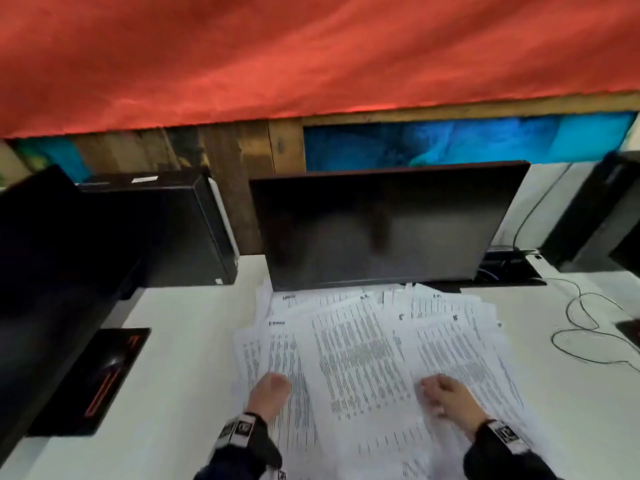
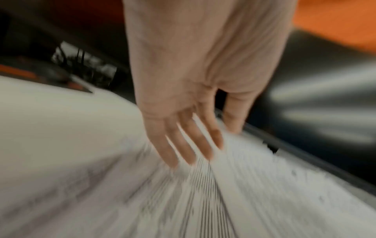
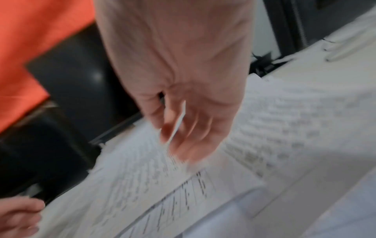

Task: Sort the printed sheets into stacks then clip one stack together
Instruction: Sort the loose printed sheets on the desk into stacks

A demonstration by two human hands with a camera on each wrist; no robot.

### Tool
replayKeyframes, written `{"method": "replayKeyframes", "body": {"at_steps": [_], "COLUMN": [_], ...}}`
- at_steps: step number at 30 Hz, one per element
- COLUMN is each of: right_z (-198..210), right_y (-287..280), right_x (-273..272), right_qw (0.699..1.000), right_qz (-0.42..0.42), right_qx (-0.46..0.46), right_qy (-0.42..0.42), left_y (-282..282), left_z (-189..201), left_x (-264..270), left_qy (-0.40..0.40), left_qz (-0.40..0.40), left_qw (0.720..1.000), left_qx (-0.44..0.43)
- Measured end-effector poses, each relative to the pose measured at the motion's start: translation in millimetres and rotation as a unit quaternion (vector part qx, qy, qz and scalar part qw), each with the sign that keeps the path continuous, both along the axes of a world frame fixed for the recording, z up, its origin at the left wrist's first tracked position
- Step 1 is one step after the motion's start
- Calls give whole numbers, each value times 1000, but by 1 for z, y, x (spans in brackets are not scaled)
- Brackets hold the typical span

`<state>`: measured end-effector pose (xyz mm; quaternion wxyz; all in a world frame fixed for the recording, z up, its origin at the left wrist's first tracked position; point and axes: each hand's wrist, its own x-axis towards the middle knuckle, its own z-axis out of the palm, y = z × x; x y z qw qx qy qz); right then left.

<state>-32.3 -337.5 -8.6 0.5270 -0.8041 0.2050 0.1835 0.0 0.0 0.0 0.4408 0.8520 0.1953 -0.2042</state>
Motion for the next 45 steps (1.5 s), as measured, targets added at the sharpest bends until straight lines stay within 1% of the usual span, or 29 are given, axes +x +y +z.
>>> {"method": "replayKeyframes", "body": {"at_steps": [2,3,5,6,7,9,11,12,14,15,17,19,21,22,23,24,26,28,30,32,34,35,37,40,42,43,44,45], "right_z": [-8,-12,-11,-11,-12,-10,-15,-17,-23,-24,-23,-20,-15,-14,-13,-12,-11,-9,-10,-14,-19,-19,-18,-23,-25,-28,-28,-28], "right_y": [5,10,24,32,39,49,53,53,46,41,27,6,-17,-29,-41,-52,-68,-74,-76,-73,-71,-72,-72,-74,-75,-76,-77,-77], "right_x": [13,20,27,27,27,29,28,26,21,18,14,13,12,12,11,11,12,12,11,9,8,7,8,8,5,4,3,3], "right_qw": [995,992,986,984,982,981,983,986,992,991,989,981,963,952,944,941,946,949,947,947,949,951,960,972,973,972,970,969], "right_qz": [-61,-72,-91,-98,-118,-155,-157,-138,-92,-85,-106,-149,-181,-197,-208,-207,-186,-181,-182,-178,-163,-159,-166,-133,-118,-119,-121,-121], "right_qx": [-71,-100,-139,-148,-139,-89,-27,-18,-56,-79,-101,-123,-196,-230,-249,-256,-243,-222,-222,-229,-235,-233,-200,-175,-182,-187,-193,-198], "right_qy": [-18,-13,7,28,42,77,92,87,73,61,34,17,25,37,54,72,110,135,145,142,137,131,99,79,84,84,85,87], "left_y": [-10,-14,-26,-30,-34,-41,-53,-53,-54,-50,-38,-18,6,18,26,29,21,0,-28,-61,-97,-113,-139,-163,-172,-176,-180,-185], "left_z": [-7,-10,-9,-12,-19,-19,-13,-15,-14,-16,-17,-15,-16,-21,-22,-21,-14,-5,-4,-14,-21,-31,-34,-40,-34,-31,-27,-24], "left_x": [5,8,10,10,13,14,11,9,6,6,6,3,1,2,1,-1,-8,-17,-19,-16,-12,-8,-4,8,13,13,13,10], "left_qy": [15,22,41,62,63,70,85,87,72,50,2,-51,-81,-85,-77,-64,-48,-39,-22,1,23,34,62,71,94,93,75,49], "left_qz": [14,15,40,54,78,99,91,85,62,52,53,69,79,87,88,99,123,120,100,77,47,45,41,64,86,90,83,64], "left_qw": [1000,1000,998,994,988,979,980,983,989,990,993,992,990,989,987,982,965,945,935,931,934,937,943,955,959,963,971,982], "left_qx": [17,13,-26,-66,-118,-162,-154,-136,-117,-120,-106,-89,-79,-87,-107,-145,-227,-301,-339,-356,-353,-344,-323,-281,-252,-237,-214,-171]}}
